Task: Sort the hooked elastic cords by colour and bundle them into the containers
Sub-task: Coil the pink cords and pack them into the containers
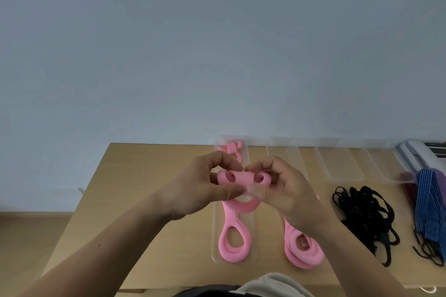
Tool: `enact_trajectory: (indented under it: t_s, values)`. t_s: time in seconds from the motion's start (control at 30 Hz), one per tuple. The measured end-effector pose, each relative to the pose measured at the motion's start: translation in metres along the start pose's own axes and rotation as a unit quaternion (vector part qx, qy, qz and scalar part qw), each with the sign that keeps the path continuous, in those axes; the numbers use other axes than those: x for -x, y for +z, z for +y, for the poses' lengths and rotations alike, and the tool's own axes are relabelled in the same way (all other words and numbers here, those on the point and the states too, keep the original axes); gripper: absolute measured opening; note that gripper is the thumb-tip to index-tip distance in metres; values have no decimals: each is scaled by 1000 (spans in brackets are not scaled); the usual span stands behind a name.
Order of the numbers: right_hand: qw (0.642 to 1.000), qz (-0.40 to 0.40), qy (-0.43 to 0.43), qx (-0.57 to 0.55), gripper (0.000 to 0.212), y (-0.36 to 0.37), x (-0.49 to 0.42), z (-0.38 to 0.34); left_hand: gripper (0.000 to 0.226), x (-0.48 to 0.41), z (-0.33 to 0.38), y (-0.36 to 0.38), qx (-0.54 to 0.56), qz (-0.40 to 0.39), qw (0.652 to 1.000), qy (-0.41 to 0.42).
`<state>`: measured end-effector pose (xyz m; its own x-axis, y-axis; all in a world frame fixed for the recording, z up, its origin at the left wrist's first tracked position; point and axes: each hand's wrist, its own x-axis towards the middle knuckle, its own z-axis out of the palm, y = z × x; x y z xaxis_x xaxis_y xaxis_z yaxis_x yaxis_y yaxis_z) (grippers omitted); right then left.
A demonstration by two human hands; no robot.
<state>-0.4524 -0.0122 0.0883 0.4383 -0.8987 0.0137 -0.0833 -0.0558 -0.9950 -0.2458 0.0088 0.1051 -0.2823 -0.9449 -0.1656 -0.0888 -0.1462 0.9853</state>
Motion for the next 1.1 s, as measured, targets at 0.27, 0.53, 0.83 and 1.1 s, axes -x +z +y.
enact_trajectory:
  t_s: [0.27,0.53,0.83,1.1]
  values:
    - [996,-9,87,21,34,3,-5,-7,33,-2,-8,2,-132,-5,987,90]
    - [998,5,61,14,32,2,-2,-9,33,-3,-12,0,-50,-6,998,36]
    - [992,114,54,8,18,-4,-5,-7,20,-8,-18,6,0,56,995,87]
    - [991,115,69,-10,26,-2,-6,-3,6,-12,-22,14,-80,128,975,162]
